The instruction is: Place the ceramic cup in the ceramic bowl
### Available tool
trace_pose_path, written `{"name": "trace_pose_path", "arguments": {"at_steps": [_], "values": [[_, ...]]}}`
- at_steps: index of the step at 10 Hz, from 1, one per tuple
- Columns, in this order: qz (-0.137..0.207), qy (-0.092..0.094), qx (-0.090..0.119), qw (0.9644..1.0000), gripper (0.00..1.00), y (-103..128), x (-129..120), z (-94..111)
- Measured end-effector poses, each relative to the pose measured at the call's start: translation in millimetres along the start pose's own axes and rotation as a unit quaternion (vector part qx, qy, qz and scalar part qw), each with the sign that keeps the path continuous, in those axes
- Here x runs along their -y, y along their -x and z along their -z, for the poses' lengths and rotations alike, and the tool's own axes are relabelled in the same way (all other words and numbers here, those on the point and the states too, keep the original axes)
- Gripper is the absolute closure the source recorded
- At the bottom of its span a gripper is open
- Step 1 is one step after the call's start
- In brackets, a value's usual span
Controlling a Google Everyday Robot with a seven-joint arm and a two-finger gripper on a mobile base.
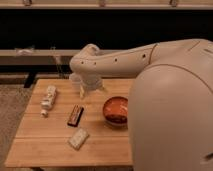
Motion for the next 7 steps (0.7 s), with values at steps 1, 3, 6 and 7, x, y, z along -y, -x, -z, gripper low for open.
{"name": "trace_pose_path", "arguments": {"at_steps": [1, 3, 6, 7], "values": [[0.0, 0.0, 0.0, 1.0, 0.2, 0.0, 0.0, 0.0], [0.0, 0.0, 0.0, 1.0, 0.2, 0.0, 0.0, 0.0], [0.0, 0.0, 0.001, 1.0, 0.2, 0.6, -0.1, 0.4], [0.003, 0.001, 0.002, 1.0, 0.2, 2.3, 0.4, 0.9]]}}
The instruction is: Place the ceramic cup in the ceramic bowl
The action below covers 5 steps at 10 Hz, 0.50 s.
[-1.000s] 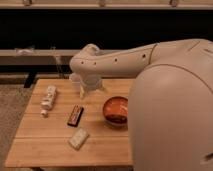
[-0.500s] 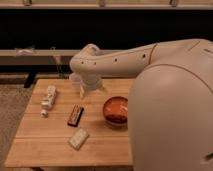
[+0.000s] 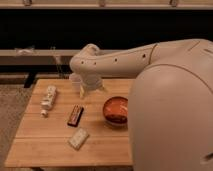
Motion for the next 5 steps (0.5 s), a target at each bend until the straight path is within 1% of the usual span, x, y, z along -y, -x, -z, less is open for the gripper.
{"name": "trace_pose_path", "arguments": {"at_steps": [1, 2, 3, 5], "values": [[0.004, 0.002, 0.003, 1.0, 0.2, 10.6, 0.9, -1.8], [0.008, 0.007, 0.004, 0.9999, 0.2, 21.7, -3.5, -3.0], [0.013, 0.011, 0.002, 0.9998, 0.2, 37.6, -9.2, -6.1], [0.019, 0.028, 0.0, 0.9994, 0.2, 80.7, -11.4, -15.8]]}}
